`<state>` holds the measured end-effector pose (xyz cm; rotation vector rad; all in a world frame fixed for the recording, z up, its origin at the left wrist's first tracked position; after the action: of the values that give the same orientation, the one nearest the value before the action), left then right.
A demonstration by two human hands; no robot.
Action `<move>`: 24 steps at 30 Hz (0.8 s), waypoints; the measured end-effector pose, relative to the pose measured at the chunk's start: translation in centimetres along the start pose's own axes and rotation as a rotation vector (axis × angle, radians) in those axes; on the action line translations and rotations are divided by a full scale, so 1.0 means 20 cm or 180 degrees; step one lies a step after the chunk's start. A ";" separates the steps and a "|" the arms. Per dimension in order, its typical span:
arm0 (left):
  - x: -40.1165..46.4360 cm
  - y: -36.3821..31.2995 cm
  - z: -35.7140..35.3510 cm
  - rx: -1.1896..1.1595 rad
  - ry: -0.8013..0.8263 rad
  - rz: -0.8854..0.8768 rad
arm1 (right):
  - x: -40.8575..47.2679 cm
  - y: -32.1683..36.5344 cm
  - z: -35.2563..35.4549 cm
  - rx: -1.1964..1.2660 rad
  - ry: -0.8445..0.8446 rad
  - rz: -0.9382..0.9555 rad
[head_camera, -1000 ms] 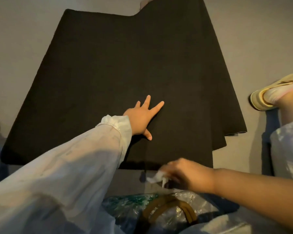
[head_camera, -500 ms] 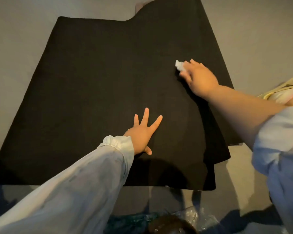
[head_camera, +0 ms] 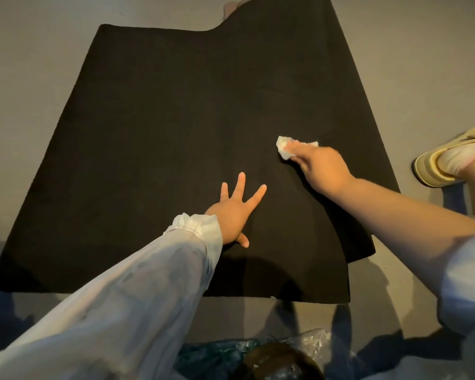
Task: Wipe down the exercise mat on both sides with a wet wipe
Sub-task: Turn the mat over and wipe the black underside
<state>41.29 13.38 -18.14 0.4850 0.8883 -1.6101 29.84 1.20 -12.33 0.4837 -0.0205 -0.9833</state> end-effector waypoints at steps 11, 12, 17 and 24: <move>-0.02 0.02 -0.01 -0.0016 -0.0156 0.0095 | -0.71 0.29 -0.37 0.0022 0.1264 0.1153; -0.02 0.02 -0.01 0.0003 -0.0177 0.0110 | -0.75 0.28 -0.42 -0.0051 0.1460 0.1224; -0.03 0.01 0.00 0.0038 -0.0216 0.0163 | -0.88 0.30 -0.46 -0.0284 0.2109 0.1636; -0.01 0.01 -0.01 -0.0091 -0.0154 0.0079 | -0.48 0.32 0.01 -0.0059 0.0686 0.1245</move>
<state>41.53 13.56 -18.16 0.4337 0.8646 -1.5783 29.44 11.80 -7.61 0.5424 0.0848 -0.5449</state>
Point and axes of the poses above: each hand's wrist, its own x-axis towards the middle knuckle, its own z-axis out of the back of the hand, y = z × x, the point moved 9 cm from there along x, towards the middle knuckle, and after that the axes turned 8 degrees about y, right-handed, at the moved point
